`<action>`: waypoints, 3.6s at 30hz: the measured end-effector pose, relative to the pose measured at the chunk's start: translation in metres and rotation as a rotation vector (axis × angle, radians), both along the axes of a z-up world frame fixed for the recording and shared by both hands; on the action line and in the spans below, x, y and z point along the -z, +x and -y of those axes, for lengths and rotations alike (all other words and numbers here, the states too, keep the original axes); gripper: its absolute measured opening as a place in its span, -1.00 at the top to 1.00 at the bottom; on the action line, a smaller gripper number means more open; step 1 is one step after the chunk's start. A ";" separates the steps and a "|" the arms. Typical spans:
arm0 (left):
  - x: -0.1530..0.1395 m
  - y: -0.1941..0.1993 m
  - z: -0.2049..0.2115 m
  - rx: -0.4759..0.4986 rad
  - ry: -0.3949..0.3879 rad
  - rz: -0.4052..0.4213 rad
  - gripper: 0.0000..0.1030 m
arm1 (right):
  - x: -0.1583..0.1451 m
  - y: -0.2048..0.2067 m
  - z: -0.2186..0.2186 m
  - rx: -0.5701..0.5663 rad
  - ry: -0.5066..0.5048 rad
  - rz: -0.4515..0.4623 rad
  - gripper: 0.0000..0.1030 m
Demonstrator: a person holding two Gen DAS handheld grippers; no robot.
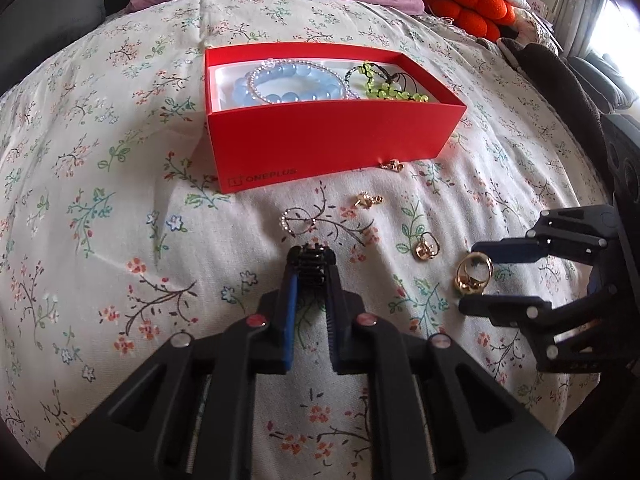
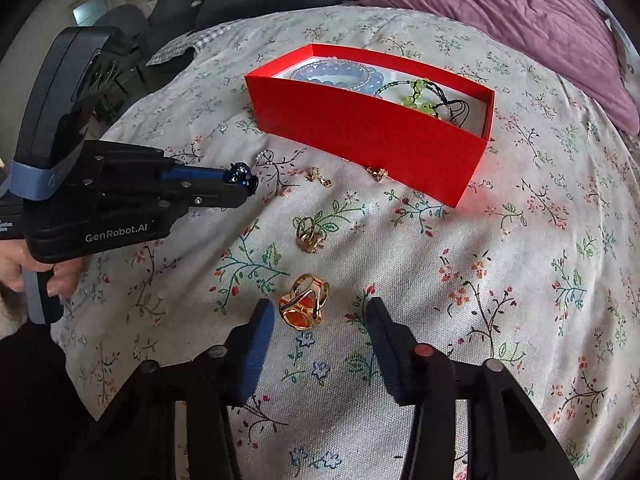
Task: Organize jewelry
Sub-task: 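Grasp the black hair clip with the left tool while the right tool grasps the gold ring, then carry the hair clip and gold ring over the red box with both tools, then open both tools to drop the hair clip and gold ring into the box, then pull both open tools back from the box toward the remaining jewelry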
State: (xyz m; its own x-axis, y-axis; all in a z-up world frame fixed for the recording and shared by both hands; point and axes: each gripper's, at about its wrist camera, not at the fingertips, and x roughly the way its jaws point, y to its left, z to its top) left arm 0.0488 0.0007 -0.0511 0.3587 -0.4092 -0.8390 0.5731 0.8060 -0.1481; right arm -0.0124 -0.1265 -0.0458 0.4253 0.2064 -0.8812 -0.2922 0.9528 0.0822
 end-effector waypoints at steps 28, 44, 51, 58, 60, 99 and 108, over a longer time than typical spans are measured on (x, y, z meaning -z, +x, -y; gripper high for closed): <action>-0.043 0.003 -0.007 -0.034 -0.068 -0.009 0.72 | -0.033 0.010 0.006 0.110 -0.016 0.001 0.58; -0.077 0.037 0.008 -0.106 -0.094 0.065 0.72 | -0.080 0.050 0.023 0.275 0.103 0.104 0.58; -0.074 0.058 0.015 -0.155 -0.100 0.067 0.72 | -0.076 0.073 0.026 0.319 0.102 0.118 0.57; -0.065 0.073 0.023 -0.175 -0.085 0.059 0.72 | -0.067 0.095 0.030 0.345 0.105 0.131 0.57; -0.064 0.076 0.024 -0.177 -0.086 0.057 0.72 | -0.064 0.099 0.029 0.343 0.101 0.128 0.57; -0.077 0.048 -0.017 -0.254 -0.026 -0.002 -0.62 | -0.085 0.070 0.028 0.325 0.042 0.159 -0.51; -0.050 0.032 -0.023 -0.226 0.064 -0.076 -0.67 | -0.076 0.050 0.043 0.400 0.011 0.102 -0.53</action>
